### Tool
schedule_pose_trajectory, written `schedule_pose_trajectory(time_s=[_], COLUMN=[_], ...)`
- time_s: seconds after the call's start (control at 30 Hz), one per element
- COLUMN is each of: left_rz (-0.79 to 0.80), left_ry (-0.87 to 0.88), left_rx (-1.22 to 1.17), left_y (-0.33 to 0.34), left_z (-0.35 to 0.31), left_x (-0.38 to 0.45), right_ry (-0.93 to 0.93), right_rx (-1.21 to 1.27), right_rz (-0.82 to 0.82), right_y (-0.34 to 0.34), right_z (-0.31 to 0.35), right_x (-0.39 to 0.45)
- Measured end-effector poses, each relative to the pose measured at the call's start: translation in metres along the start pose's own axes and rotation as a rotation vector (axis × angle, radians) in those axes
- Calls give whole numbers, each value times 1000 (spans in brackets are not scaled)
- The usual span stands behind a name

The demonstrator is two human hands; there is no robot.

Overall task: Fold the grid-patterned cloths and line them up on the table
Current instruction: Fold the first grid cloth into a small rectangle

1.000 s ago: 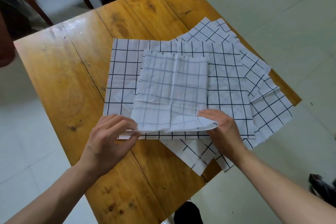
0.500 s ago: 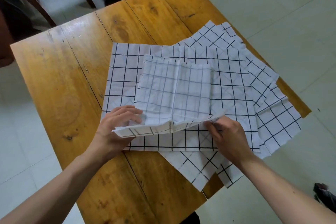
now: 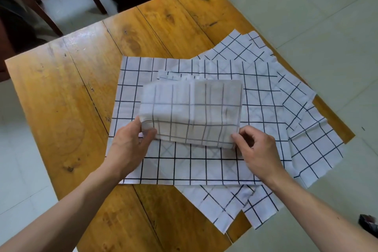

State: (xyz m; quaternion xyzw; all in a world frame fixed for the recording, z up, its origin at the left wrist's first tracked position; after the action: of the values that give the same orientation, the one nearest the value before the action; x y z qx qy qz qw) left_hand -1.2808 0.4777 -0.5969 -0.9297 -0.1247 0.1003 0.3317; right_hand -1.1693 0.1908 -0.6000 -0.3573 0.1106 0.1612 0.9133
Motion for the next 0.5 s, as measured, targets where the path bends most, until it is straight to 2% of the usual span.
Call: schedule_pose_trajectory(time_s=[0.27,0.5], left_rz=[-61,-112], left_ry=[-125,-152], left_rx=[67,118], left_y=[7,12], left_z=[-7,-5], left_x=[18,26], right_ry=[110,194], right_rx=[-7,-64], right_rz=[-65,-63], right_y=[2,2], right_z=[-2,3], right_x=[7,18])
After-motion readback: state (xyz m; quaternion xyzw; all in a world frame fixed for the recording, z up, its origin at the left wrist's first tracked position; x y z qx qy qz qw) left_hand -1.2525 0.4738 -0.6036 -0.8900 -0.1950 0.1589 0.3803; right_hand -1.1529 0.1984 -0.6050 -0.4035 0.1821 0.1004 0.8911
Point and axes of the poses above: each hand's wrist, its own x-axis towards the middle knuckle, its own y-axis out of the palm, z = x × y, the point moved 3 cm from there along x, towards the middle knuckle, and after that the axes turned 10 degrees about y, right-handed, at the moved point
